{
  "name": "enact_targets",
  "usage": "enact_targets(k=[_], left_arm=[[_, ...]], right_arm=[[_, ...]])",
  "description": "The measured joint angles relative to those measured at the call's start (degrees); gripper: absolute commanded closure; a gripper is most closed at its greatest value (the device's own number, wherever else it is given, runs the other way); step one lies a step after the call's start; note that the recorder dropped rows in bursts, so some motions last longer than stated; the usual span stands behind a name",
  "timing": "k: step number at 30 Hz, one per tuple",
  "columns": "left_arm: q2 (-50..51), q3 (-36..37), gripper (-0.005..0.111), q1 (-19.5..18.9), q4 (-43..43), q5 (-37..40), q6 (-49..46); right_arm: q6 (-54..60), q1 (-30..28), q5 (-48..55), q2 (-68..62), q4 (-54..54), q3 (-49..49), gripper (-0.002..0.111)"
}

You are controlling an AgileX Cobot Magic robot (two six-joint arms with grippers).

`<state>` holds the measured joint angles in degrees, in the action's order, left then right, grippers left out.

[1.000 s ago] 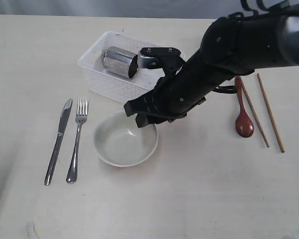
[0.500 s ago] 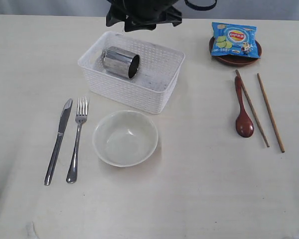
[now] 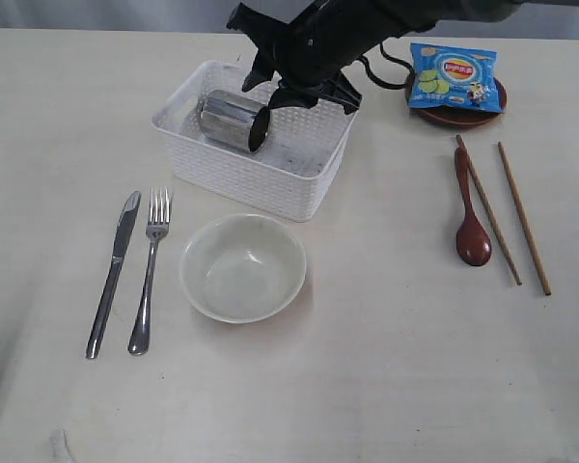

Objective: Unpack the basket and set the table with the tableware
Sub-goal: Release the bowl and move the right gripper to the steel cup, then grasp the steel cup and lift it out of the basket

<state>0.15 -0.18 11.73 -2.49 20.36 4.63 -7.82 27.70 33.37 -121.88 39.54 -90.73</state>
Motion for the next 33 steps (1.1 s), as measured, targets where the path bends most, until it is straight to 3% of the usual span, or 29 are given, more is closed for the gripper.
enact_targets(k=[18,21,24,33], left_arm=[[0.00,0.00,0.107,0.00,0.00,0.00,0.00],[0.00,0.00,0.107,0.00,0.00,0.00,0.00],[0.00,0.00,0.107,0.00,0.00,0.00,0.00],[0.00,0.00,0.107,0.00,0.00,0.00,0.00]], right_arm=[[8.45,0.00,-4.78,-5.15,10.39,-0.04,0.070],[10.84,0.00,-4.91,-5.69,12.48,-0.04,0.083],[12.80,0.00,-5.00,-5.77,13.48,-0.04,0.108],[15.66,-0.14,-6.33,-3.50,12.85,-0.37,0.109]])
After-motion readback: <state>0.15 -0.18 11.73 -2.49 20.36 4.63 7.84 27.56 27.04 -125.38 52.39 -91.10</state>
